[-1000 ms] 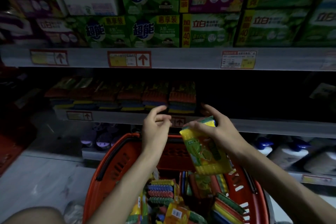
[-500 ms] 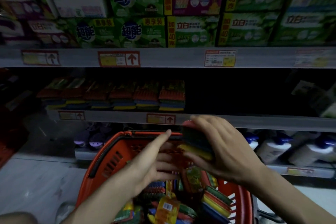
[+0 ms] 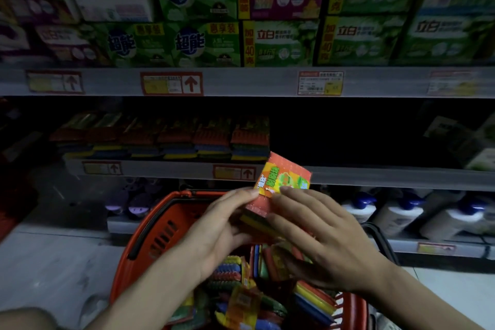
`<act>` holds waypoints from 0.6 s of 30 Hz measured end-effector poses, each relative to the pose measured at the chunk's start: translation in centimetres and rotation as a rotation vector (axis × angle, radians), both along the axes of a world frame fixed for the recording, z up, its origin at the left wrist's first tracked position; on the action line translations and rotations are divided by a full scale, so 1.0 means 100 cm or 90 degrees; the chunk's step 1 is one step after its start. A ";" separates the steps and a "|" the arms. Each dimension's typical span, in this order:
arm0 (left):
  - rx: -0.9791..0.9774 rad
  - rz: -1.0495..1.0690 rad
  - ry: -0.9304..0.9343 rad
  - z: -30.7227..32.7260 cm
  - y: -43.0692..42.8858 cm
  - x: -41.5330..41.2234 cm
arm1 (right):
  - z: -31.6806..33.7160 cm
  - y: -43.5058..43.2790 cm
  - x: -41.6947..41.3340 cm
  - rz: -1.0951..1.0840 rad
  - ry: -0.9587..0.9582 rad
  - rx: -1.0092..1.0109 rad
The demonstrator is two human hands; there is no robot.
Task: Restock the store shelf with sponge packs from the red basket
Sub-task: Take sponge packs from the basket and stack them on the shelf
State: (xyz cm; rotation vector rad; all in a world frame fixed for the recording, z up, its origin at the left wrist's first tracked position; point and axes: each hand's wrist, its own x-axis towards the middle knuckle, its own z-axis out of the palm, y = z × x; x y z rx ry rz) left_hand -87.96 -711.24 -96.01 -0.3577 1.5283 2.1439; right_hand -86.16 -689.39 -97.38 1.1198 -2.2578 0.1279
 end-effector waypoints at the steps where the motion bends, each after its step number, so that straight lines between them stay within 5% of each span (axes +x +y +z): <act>1: -0.023 0.014 0.027 0.001 -0.001 -0.002 | 0.001 0.000 0.002 -0.030 -0.025 -0.047; 7: -0.080 -0.001 0.123 0.005 -0.003 -0.012 | 0.023 0.008 -0.002 -0.233 -0.330 -0.459; 13: 0.026 0.075 0.097 -0.003 0.011 -0.017 | 0.027 0.013 -0.009 -0.269 -0.845 -0.874; 18: -0.062 0.047 0.140 -0.012 0.033 -0.013 | 0.018 0.007 -0.004 -0.287 -0.799 -0.923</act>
